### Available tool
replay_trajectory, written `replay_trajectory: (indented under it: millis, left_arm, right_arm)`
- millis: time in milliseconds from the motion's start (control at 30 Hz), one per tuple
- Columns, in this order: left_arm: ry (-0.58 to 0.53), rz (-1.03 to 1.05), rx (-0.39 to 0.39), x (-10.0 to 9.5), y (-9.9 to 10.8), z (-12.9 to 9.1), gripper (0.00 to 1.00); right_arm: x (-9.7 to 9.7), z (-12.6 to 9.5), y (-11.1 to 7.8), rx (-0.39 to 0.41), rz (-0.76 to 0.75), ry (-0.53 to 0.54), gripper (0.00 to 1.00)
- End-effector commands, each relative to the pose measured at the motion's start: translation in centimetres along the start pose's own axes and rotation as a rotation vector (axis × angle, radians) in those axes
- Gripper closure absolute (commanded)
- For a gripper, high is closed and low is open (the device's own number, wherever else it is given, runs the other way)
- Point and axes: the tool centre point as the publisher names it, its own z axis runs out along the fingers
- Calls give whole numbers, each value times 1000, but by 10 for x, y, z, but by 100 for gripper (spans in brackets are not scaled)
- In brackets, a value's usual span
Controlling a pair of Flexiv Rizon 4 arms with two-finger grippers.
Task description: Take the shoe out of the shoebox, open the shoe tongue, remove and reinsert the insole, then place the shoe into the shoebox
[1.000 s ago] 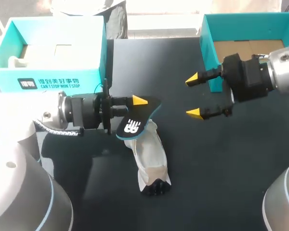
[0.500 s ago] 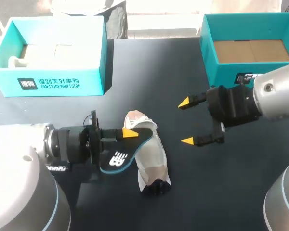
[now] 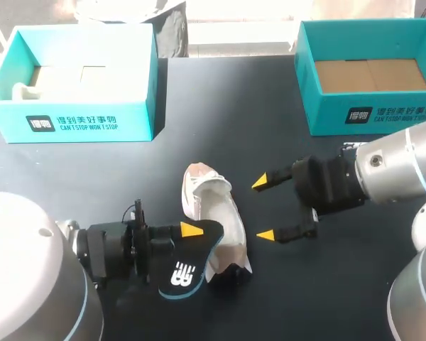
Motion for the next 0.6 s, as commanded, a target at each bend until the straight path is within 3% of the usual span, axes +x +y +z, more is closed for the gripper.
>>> replay_trajectory:
  millis: [33, 200, 600]
  left_arm:
    - [-8, 10, 0, 6, 13, 10, 100]
    - [-6, 19, 8, 4, 21, 20, 100]
    - [4, 20, 20, 4, 31, 37, 100]
  right_arm:
    - [-7, 27, -6, 11, -3, 13, 0]
    - [-11, 30, -19, 35, -15, 56, 0]
    - [-11, 30, -19, 35, -15, 56, 0]
